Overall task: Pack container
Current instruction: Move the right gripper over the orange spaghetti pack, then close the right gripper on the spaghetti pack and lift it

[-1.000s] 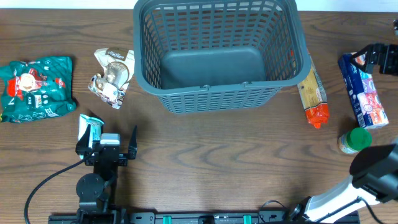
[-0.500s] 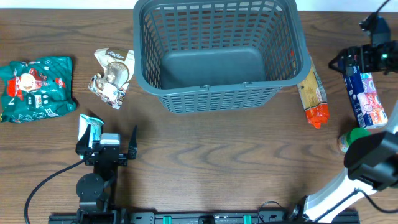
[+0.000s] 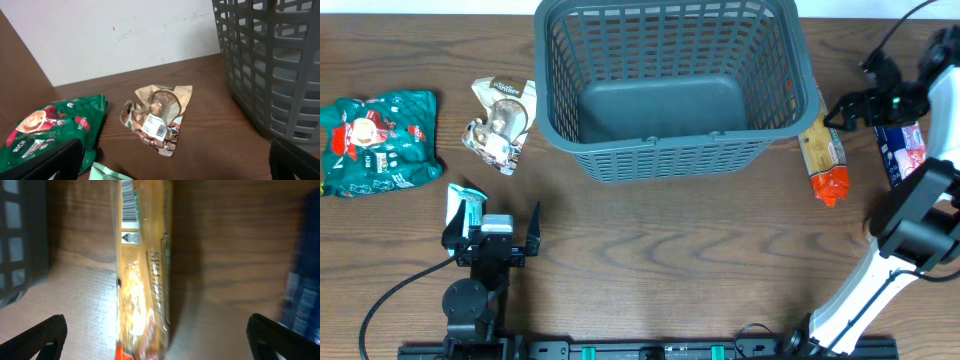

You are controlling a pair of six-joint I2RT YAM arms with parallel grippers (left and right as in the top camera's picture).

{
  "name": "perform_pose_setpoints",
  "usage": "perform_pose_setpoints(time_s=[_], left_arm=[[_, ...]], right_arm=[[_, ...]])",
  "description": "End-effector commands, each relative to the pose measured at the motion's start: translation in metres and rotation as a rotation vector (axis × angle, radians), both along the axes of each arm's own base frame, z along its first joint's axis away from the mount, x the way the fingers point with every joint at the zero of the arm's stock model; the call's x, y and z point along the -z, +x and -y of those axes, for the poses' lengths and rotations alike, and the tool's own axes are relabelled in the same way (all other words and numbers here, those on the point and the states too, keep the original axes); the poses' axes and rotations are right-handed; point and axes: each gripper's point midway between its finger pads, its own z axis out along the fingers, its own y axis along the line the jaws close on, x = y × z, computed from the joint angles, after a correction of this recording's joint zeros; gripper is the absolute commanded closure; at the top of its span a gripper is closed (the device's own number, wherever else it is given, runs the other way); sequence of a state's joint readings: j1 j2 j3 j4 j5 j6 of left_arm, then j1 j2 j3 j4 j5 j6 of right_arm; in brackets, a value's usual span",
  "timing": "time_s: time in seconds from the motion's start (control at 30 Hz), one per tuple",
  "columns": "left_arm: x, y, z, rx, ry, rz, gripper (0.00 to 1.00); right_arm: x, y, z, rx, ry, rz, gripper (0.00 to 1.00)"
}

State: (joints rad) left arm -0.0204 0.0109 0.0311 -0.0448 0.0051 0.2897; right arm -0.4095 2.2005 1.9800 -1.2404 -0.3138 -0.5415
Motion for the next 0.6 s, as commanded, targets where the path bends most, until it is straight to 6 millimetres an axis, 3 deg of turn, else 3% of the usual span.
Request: perform_pose_setpoints(time_s=[0.0, 0.23, 0.57], left_arm=[[0.018, 0.0, -0.002, -0.005, 0.013, -0.045, 0.01], [0.018, 0.0, -0.002, -0.005, 0.013, -0.045, 0.01], [0.018, 0.0, -0.002, -0.005, 0.013, -0.045, 0.01]], right_arm=[[0.028, 0.0, -0.03, -0.031, 0.02, -0.042, 0.01], [0.083, -0.006, -0.049, 0.015, -0.081, -0.104, 0.01], [0.09, -0.006, -0.043, 0.063, -0.125, -0.107, 0.01]])
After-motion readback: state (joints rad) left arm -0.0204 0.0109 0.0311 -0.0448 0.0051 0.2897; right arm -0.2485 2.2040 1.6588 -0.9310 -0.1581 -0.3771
